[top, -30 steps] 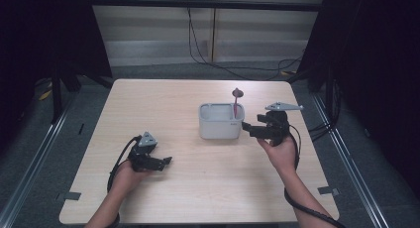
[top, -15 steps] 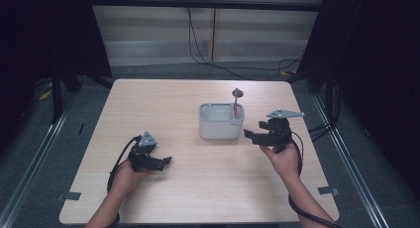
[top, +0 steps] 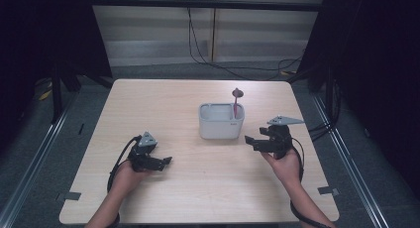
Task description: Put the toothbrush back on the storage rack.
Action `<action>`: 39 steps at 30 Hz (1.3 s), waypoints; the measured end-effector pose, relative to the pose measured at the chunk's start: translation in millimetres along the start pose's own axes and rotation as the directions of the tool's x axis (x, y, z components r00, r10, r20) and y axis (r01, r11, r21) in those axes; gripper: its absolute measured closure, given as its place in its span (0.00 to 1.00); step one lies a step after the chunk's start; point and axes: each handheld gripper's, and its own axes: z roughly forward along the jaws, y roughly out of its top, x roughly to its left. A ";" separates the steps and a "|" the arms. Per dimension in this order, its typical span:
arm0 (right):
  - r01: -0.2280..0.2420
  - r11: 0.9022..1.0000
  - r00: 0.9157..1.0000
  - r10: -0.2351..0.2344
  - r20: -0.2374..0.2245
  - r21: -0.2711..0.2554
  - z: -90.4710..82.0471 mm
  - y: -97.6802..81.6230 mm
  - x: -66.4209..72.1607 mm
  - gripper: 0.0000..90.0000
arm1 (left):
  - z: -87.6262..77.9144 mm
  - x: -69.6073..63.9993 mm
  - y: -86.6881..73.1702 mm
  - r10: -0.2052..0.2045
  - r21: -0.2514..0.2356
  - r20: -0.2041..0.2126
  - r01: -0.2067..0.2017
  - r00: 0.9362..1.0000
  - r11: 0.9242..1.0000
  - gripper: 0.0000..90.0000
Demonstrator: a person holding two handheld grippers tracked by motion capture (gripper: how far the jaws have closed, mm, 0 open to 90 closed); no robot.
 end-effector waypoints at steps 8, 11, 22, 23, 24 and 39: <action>-0.010 1.000 1.000 0.010 0.000 0.010 1.8 -8.8 -2.9 0.30 | 0.1 0.1 0.0 0.001 -0.002 0.001 -0.001 1.000 1.000 0.17; -0.011 1.000 1.000 0.011 0.000 0.011 2.1 -11.5 -3.8 0.30 | 0.0 0.1 0.0 0.001 0.000 -0.001 -0.001 1.000 1.000 0.17; -0.013 0.999 1.000 0.013 -0.003 0.035 5.4 -22.0 -5.2 0.30 | 0.1 0.1 0.1 0.002 -0.002 0.000 -0.002 1.000 1.000 0.17; -0.008 0.999 1.000 0.008 -0.005 0.035 5.8 -23.4 -5.2 0.30 | 0.1 0.0 0.0 0.001 -0.002 0.001 -0.001 1.000 1.000 0.17; -0.005 0.999 1.000 0.005 -0.002 0.037 6.3 -24.5 -5.1 0.30 | 0.1 0.0 0.0 0.001 -0.002 0.001 -0.001 1.000 1.000 0.17; 0.030 0.997 1.000 -0.031 0.004 0.072 13.2 -39.0 -5.5 0.30 | 0.1 0.0 0.0 0.001 -0.002 0.001 -0.001 1.000 1.000 0.17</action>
